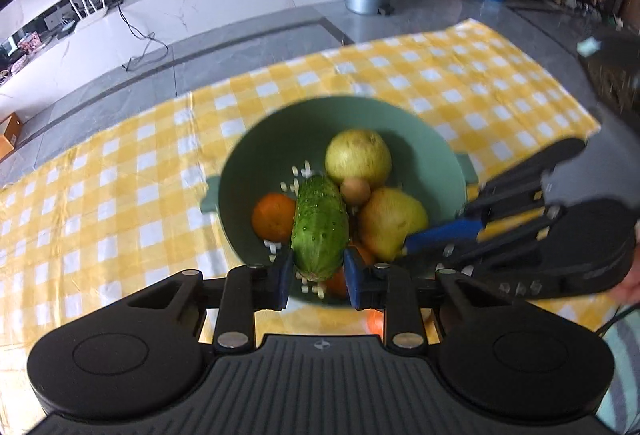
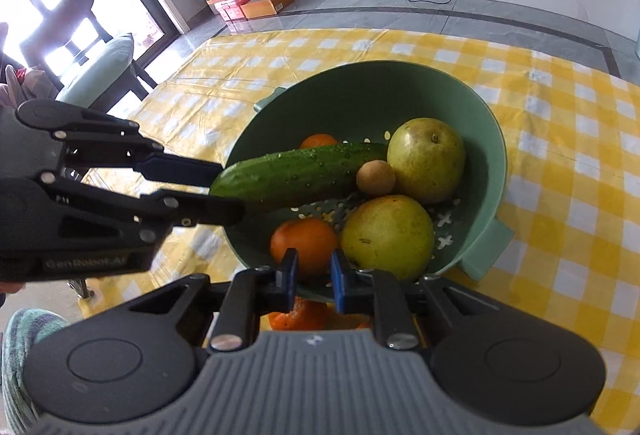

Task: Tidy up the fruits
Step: 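Withdraw both tools from the colander toward the remaining fruit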

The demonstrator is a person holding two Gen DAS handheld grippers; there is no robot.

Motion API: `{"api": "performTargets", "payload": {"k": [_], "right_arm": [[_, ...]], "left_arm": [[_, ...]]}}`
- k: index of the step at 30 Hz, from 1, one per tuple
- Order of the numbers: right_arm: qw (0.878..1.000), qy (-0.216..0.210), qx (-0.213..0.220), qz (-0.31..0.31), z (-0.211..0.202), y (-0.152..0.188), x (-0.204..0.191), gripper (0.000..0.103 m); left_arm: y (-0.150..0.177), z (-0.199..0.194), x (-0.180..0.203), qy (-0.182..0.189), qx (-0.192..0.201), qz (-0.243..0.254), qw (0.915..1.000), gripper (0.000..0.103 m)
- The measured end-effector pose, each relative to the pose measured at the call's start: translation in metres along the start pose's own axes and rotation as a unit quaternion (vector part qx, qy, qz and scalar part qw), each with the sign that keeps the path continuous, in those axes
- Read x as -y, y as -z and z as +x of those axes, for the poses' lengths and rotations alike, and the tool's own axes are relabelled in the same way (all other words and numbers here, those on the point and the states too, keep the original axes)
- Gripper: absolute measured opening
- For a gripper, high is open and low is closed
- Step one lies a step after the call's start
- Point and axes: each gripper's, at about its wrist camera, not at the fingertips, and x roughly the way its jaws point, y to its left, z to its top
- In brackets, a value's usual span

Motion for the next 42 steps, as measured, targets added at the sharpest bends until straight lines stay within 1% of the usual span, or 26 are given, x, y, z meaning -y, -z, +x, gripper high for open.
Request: {"api": "performTargets", "payload": {"k": [2,4,10,12,14,18,21,24,30,32,34,36,39,42], "right_arm": [[1.0,-0.001,0.002,0.001,0.002,-0.001,-0.002,0.013],[1.0,0.003,0.005,0.004,0.002,-0.001,-0.003,0.013],[1.0,0.007,0.019,0.011,-0.01,0.006,-0.002,0.014],[0.999,0.01,0.027,0.015,-0.015,0.009,0.0,0.014],[0.999,0.015,0.036,0.02,-0.022,0.013,0.001,0.015],[0.997,0.026,0.06,0.028,-0.04,0.022,0.0,0.016],[0.996,0.043,0.076,0.019,-0.054,0.034,-0.008,0.017],[0.994,0.059,0.095,0.006,-0.069,0.046,-0.017,0.017],[0.985,0.108,0.133,-0.01,-0.099,0.077,-0.036,0.019],[0.982,0.122,0.142,-0.006,-0.106,0.089,-0.039,0.022],[0.98,0.132,0.149,-0.002,-0.112,0.1,-0.043,0.028],[0.977,0.146,0.155,-0.004,-0.116,0.111,-0.047,0.029],[0.973,0.167,0.161,-0.007,-0.12,0.128,-0.053,0.032],[0.967,0.191,0.167,-0.007,-0.121,0.142,-0.056,0.033]], "left_arm": [[-0.005,-0.001,-0.002,-0.003,0.004,-0.002,1.0,0.03],[-0.006,0.0,-0.003,-0.001,0.0,-0.005,1.0,0.03],[0.004,0.005,0.005,-0.007,-0.018,0.003,0.9998,0.03],[0.007,0.003,0.007,-0.011,-0.014,0.001,0.9998,0.031],[0.01,-0.002,0.007,-0.01,-0.01,-0.008,0.9999,0.034],[0.016,-0.016,0.014,-0.015,0.001,-0.011,0.9998,0.036],[0.02,-0.029,0.026,-0.023,0.017,-0.009,0.9995,0.037],[0.025,-0.042,0.039,-0.03,0.032,-0.017,0.9989,0.037],[0.039,-0.063,0.065,-0.027,0.056,-0.036,0.9974,0.039],[0.046,-0.066,0.073,-0.026,0.061,-0.041,0.997,0.039],[0.053,-0.067,0.08,-0.027,0.067,-0.049,0.9962,0.039],[0.06,-0.067,0.083,-0.019,0.072,-0.066,0.9951,0.039],[0.072,-0.067,0.086,-0.004,0.081,-0.097,0.992,0.039],[0.084,-0.066,0.089,0.003,0.093,-0.111,0.9894,0.039]]}}
